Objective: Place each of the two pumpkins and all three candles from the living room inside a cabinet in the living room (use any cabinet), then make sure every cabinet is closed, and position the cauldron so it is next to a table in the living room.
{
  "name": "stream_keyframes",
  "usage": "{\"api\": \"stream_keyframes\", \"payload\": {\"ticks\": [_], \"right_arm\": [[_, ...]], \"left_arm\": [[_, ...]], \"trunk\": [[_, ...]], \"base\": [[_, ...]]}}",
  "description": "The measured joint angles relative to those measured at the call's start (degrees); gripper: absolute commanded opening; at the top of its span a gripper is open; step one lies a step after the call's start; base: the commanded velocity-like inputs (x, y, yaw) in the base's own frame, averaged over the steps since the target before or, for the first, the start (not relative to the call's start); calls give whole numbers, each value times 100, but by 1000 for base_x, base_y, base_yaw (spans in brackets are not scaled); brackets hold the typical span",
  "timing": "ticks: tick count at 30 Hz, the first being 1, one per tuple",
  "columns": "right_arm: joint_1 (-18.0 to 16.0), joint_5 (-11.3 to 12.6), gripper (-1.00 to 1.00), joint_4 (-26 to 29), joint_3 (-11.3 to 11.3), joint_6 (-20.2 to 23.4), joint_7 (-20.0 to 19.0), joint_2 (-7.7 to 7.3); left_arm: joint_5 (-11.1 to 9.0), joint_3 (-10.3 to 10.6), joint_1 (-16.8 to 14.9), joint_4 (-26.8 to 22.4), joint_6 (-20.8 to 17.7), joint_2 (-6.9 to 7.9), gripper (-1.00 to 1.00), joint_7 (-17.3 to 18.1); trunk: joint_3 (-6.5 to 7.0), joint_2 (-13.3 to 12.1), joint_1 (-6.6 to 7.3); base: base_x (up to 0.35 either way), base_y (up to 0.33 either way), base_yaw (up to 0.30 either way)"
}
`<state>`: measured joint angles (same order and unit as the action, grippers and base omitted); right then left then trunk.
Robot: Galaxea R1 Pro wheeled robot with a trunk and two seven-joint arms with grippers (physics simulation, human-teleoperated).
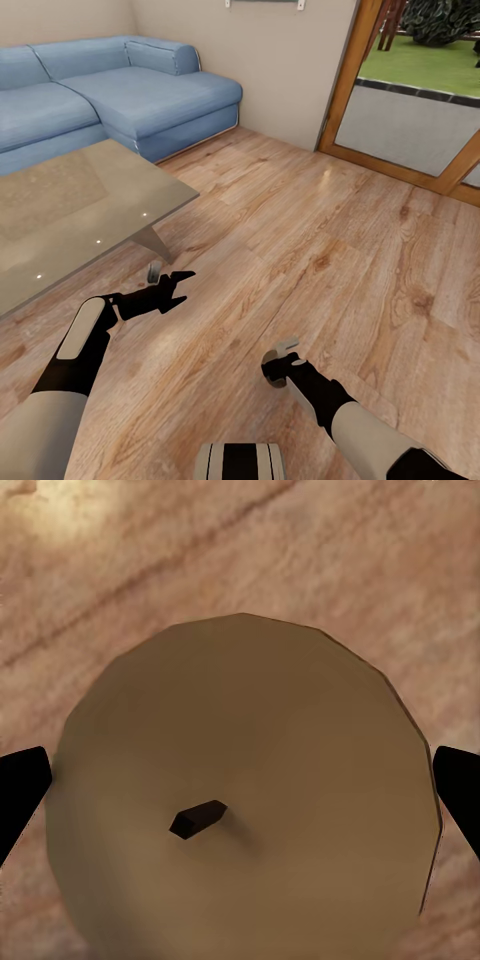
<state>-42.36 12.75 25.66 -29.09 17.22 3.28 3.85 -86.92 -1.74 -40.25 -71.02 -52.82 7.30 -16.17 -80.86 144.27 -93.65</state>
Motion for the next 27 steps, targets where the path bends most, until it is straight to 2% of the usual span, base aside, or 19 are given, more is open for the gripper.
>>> {"api": "stream_keyframes", "payload": {"ticks": [8,13,19,27], "right_arm": [[0,7,-100,-2,0,-6,0,-7],[-1,164,-100,-7,1,-5,1,-13],[-1,203,-100,-8,-7,-8,1,-8],[-1,204,-100,-29,-16,-8,0,9]], "left_arm": [[-2,6,0,-64,0,0,100,2],[-12,15,0,-78,0,0,100,9],[-13,16,0,-92,0,0,100,9],[-5,16,0,-185,-8,-1,100,-23]], "trunk": [[0,0,0],[110,-6,13],[243,-14,29],[420,-25,49]], "base": [[0,0,0],[0,0,0],[0,0,18],[0,0,258]]}}
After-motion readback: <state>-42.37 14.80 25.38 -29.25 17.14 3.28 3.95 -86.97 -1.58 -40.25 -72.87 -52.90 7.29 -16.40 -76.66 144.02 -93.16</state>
